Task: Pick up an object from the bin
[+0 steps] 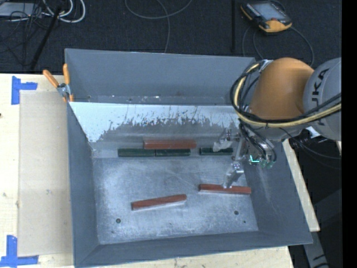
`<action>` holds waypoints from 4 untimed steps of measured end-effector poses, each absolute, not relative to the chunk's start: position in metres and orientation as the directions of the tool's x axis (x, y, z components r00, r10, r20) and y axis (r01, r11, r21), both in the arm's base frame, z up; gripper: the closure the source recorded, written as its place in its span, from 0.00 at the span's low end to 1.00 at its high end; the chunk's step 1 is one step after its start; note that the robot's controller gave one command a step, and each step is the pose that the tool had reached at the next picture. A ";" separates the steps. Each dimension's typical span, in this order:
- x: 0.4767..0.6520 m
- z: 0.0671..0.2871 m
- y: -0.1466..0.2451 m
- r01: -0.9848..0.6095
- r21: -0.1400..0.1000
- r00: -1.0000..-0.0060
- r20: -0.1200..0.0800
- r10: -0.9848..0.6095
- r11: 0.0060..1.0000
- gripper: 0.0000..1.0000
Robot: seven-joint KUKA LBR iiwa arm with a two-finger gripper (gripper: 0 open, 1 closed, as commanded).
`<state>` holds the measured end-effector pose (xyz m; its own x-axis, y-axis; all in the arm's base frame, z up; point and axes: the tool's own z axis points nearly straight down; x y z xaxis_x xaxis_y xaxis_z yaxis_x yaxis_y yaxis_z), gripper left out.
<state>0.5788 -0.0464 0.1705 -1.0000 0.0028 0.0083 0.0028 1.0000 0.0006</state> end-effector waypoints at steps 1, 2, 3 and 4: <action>0.581 0.175 -0.046 0.002 0.000 -1.000 0.001 0.002 1.000 0.00; 0.542 0.075 -0.074 -0.038 0.001 -0.999 -0.002 -0.038 0.999 1.00; 0.542 0.075 -0.074 -0.039 0.000 -0.999 -0.002 -0.039 0.999 1.00; 0.581 0.274 -0.095 -0.059 0.000 -0.998 0.001 -0.059 0.998 1.00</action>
Offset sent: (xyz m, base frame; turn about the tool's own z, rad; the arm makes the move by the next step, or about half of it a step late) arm -0.0396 -0.0278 -0.1005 -0.0415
